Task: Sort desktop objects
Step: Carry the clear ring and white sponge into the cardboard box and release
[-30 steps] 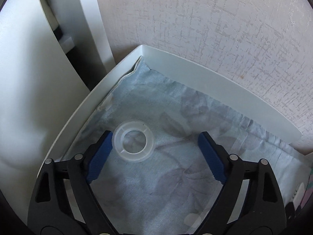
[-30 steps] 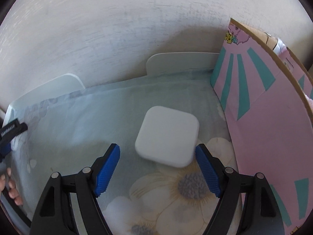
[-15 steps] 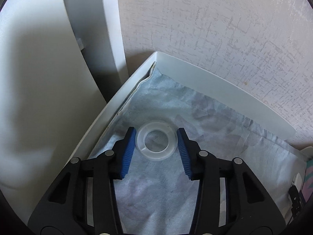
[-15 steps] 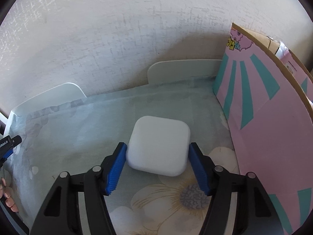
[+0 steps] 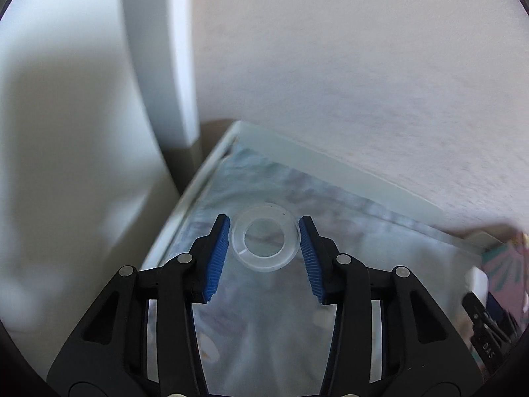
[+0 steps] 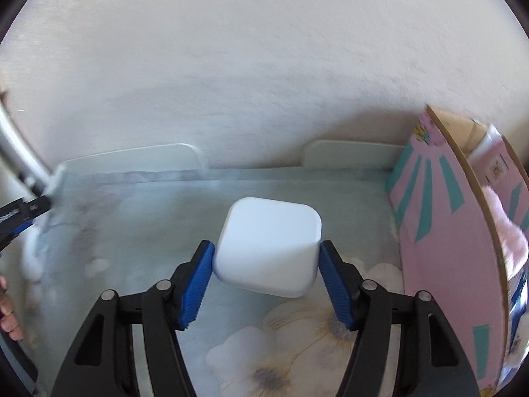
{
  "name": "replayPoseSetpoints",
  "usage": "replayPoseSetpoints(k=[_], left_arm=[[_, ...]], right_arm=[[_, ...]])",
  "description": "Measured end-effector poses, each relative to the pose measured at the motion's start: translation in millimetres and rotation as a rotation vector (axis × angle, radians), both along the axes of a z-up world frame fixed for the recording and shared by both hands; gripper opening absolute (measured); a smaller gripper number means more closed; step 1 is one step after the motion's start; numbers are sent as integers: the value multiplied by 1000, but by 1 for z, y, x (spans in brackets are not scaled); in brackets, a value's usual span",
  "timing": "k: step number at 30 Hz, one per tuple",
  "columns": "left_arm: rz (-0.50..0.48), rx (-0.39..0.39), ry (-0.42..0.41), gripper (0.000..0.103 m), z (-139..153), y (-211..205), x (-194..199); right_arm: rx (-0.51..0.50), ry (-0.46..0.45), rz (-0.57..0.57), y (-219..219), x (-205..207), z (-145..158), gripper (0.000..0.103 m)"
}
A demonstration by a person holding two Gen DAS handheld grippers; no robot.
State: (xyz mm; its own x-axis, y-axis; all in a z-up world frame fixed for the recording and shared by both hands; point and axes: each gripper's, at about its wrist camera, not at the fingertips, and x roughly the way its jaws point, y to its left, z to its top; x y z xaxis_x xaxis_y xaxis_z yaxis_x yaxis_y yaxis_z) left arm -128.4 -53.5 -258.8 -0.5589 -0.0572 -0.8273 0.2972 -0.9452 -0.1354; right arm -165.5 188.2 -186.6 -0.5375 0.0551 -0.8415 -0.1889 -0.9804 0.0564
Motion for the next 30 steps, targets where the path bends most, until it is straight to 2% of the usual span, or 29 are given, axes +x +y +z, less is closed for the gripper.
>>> replayPoseSetpoints(k=[4,8,9,10,12,16,17,19,23,30], left_arm=[[-96,-30,16,40,27,30,-2],[-194,-28,52,40,66,66,-1],[-211,-31,60,40,62,55,-12],[-244,-37,72,40,73,71,-10],[-285,-35,73,40,84,81,-5],[-374,-14,91,40,103,133,1],[-390,-13,93,40,104,137,-13],[-439,-14,96,40,112,142,-11],[-544,-8,97,40,116,191,-8],[-700,35,105,40,118,269,-1]], right_arm=[[-39,27,61,-8,13,36,60],[-51,67,98,1,29,75,60],[-56,70,108,6,36,81,60],[-54,75,114,8,40,88,60],[-46,77,114,15,54,102,60],[-29,96,89,35,72,122,60],[-21,102,79,41,80,125,60],[-12,104,52,54,90,127,60],[-2,99,-22,85,116,130,60],[16,44,-131,133,165,109,60]])
